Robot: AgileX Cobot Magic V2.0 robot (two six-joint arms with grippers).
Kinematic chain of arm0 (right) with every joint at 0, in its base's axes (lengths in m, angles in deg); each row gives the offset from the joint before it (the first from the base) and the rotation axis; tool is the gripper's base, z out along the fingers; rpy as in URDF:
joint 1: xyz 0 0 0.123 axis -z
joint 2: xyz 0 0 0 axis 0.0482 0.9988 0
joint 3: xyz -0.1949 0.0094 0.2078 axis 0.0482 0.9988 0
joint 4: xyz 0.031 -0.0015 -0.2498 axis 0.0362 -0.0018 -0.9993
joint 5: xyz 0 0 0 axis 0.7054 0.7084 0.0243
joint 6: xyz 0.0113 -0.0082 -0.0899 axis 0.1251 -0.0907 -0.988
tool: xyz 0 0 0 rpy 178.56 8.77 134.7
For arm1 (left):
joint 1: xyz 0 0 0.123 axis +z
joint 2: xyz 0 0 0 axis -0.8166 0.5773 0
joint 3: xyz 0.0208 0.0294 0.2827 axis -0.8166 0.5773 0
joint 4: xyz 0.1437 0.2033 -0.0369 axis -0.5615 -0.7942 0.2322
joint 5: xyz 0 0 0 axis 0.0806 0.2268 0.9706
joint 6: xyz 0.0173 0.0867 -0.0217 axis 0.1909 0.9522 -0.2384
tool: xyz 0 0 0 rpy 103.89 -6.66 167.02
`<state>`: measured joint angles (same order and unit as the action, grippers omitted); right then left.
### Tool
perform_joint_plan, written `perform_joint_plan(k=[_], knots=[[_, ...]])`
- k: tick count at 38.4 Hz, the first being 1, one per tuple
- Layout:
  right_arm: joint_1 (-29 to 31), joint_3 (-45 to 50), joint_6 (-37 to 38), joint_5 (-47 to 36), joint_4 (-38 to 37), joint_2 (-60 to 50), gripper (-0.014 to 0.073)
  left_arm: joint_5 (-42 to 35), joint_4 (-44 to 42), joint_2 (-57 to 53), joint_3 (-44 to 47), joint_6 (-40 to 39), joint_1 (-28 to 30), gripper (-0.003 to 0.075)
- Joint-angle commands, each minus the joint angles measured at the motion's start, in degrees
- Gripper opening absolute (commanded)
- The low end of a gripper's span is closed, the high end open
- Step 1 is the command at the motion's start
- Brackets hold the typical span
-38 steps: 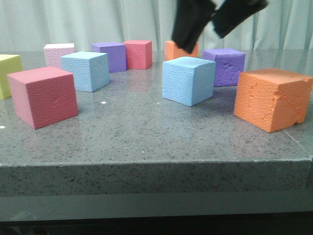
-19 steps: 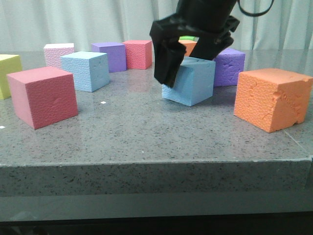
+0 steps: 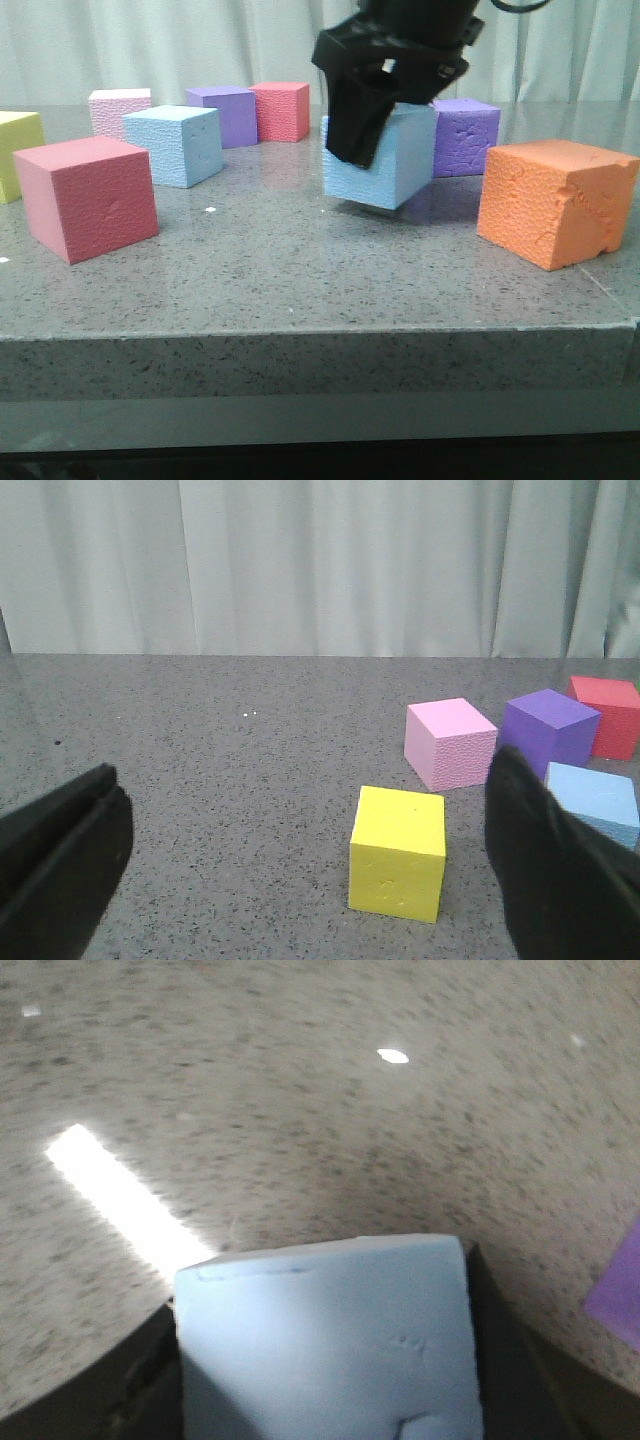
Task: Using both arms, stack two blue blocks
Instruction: 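Carry the light blue cube toward the robot and set it down, opening the right gripper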
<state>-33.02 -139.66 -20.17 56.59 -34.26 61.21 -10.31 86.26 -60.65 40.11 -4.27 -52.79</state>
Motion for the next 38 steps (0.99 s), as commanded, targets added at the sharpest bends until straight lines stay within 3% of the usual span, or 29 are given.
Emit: perform_joint_plan(k=[1,11,19,32,35,38], knots=[[-2.13,-1.92,-5.50,-0.81,3.28,-3.86,0.0332,-4.89,0.35,0.74,-1.65,-0.16,-0.08,0.0692],[-7.48,-1.92,-19.00,0.43,9.91,-3.38,0.0332,-4.89,0.35,0.74,-1.65,-0.16,-0.08,0.0692],[-8.48,-1.92,-28.58,4.54,14.54,-3.23,0.0332,-4.89,0.35,0.74,-1.65,-0.16,-0.08,0.0692],[-8.48,-1.92,-31.02,6.33,14.65,-0.50,0.0337,-4.89,0.35,0.74,-1.65,-0.16,-0.08,0.0692],[-8.48,-1.92,-31.09,6.13,14.59,-0.50,0.0386,-4.89,0.35,0.74,-1.65,-0.16,-0.08,0.0692],[-8.48,-1.92,-31.09,5.75,14.30,-0.50,0.0489,-4.89,0.35,0.74,-1.65,-0.16,-0.08,0.0692]])
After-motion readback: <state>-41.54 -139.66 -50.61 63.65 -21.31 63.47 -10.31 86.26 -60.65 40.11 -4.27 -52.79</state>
